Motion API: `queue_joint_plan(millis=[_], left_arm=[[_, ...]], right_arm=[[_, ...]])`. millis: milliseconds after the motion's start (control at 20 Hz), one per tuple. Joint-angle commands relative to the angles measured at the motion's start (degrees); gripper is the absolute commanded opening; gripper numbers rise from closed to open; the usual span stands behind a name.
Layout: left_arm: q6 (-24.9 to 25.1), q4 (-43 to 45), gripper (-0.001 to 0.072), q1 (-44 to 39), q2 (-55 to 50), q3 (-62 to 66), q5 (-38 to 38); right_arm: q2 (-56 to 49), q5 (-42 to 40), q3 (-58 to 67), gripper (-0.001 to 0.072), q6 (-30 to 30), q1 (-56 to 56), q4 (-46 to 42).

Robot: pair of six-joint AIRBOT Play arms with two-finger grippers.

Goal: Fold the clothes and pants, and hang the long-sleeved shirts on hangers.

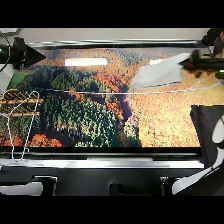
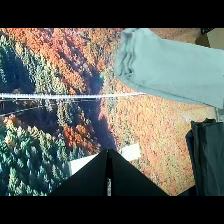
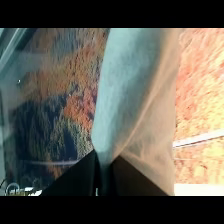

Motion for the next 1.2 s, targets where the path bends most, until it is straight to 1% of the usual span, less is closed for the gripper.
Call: queue_joint_plan(millis=[0, 250, 500, 750, 950, 1150], left_arm=[[0.0, 0.0, 0.0018, 0.0, 0.0, 0.0, 0.0], [0.0, 0.0, 0.0018, 0.0, 0.0, 0.0, 0.0], [0.0, 0.0, 0.0018, 0.0, 0.0, 0.0, -0.3], [-0.1, 0.0, 0.0018, 0.0, 0.0, 0.0, -2.3], [-0.3, 0.0, 0.0018, 0.0, 0.0, 0.0, -2.8], [-0.2, 0.0, 0.0018, 0.0, 0.0, 0.0, -2.8]], right_arm=[[4.9, 0.1, 1.2, 0.0032, 3.8, -8.1, -6.9], [10.0, 1.4, 1.2, 0.0032, 8.9, -15.4, -18.3], [10.8, 9.5, 1.1, 0.0032, 13.1, -19.1, -24.5], [13.1, 13.7, 1.1, 0.0032, 15.0, -21.4, -31.4], [15.9, 17.0, 1.1, 0.0032, 15.2, -21.5, -34.4], [17.7, 24.5, 1.1, 0.0032, 15.1, -21.5, -37.8]])
